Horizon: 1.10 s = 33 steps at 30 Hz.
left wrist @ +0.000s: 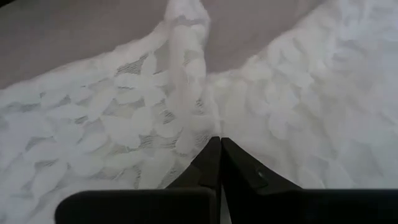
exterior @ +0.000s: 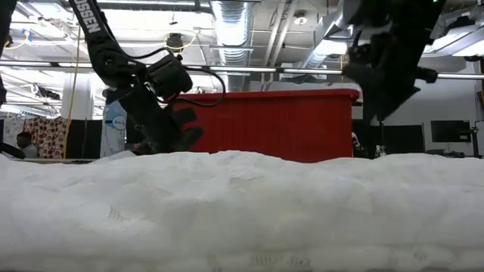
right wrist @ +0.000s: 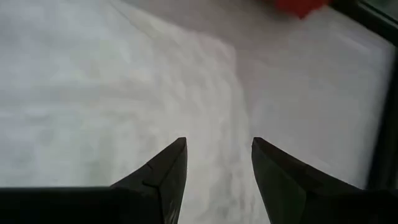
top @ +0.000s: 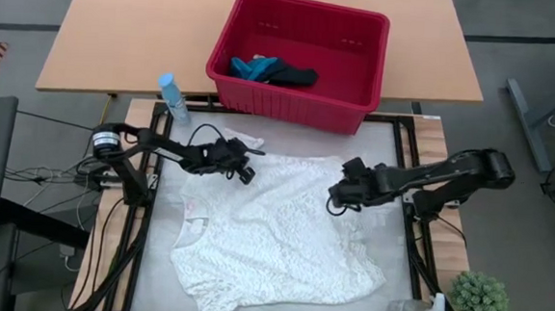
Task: Fold Laundry from Bin
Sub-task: Fold the white shirt
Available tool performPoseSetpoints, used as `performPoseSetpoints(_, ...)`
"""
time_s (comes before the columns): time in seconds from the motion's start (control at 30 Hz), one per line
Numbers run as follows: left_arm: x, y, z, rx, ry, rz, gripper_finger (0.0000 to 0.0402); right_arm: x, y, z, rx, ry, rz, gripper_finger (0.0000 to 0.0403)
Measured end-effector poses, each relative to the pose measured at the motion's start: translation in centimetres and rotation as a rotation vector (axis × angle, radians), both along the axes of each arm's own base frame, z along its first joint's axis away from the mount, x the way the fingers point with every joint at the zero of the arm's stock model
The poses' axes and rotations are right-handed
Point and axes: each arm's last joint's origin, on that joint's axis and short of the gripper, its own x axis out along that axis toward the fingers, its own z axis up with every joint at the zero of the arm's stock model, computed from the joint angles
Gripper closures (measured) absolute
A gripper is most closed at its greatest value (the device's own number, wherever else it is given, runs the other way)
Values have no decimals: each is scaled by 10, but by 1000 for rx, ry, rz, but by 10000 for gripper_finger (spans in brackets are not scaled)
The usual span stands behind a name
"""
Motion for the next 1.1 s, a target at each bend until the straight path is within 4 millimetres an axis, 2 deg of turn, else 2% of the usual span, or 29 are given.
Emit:
performPoseSetpoints(0.23, -11, -11, 2, -23, 109, 43, 401, 20, -8, -44, -19, 182, -94, 201)
performPoseSetpoints(0.4, -21, -22, 11, -4, 188, 52, 401, 33, -29, -75, -11, 270, -157, 201)
performPoseSetpoints(0.5, -28, -26, 18, -3, 220, 56, 401, 47, -39, -90, 72, 251, -86, 201)
performPoseSetpoints(0.63, -32, -30, 22, -15, 244, 51, 401, 70, -36, -99, 109, 173, 70, 201)
performPoseSetpoints(0.8, -35, -33, 22, -17, 275, 46, 401, 88, -9, -87, 127, 148, 294, 201)
performPoseSetpoints(0.9, -36, -34, 21, -17, 288, 44, 401, 87, 10, -75, 147, 192, 393, 201)
performPoseSetpoints(1.0, -36, -37, 21, -15, 304, 35, 401, 75, 22, -57, 114, 256, 328, 201)
performPoseSetpoints(1.1, -36, -40, 21, -6, 319, 18, 401, 56, 21, -39, -57, 333, 188, 201)
